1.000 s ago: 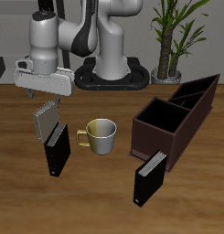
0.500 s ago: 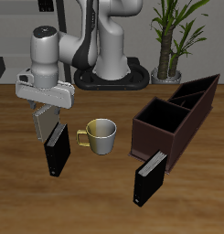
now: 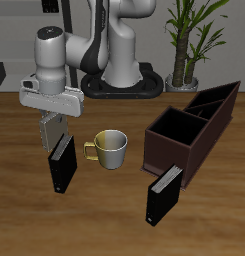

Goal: Place the yellow book into the left desk caddy's front compartment and place the white-yellow mug into the left desk caddy's right compartment

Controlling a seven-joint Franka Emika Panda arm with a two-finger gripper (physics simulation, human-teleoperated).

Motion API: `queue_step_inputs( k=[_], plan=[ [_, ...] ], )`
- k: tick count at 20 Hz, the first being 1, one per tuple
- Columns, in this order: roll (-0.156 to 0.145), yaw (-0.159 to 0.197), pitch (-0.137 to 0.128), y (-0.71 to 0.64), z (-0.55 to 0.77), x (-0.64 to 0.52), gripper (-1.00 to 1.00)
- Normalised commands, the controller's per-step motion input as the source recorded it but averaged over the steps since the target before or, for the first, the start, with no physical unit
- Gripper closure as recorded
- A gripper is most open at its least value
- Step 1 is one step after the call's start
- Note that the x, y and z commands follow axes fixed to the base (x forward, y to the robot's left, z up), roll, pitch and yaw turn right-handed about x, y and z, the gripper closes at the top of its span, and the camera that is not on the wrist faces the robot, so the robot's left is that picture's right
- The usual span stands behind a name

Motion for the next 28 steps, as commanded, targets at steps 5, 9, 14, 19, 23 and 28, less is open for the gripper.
queue_step_inputs(
  k=[5, 9, 14, 19, 23, 28],
  plan=[
    [-0.008, 0.017, -0.021, 0.21, 0.22, -0.11, 1.00],
    [-0.033, -0.011, -0.051, 0.35, 0.25, -0.29, 1.00],
    [-0.007, 0.062, -0.032, 0.43, 0.05, -0.29, 1.00],
    [0.075, 0.033, -0.046, 0.67, 0.22, -0.46, 1.00],
    [0.082, 0.042, -0.037, 0.61, 0.17, -0.24, 1.00],
    [0.079, 0.036, -0.045, 0.62, 0.25, -0.14, 1.00]
  ],
)
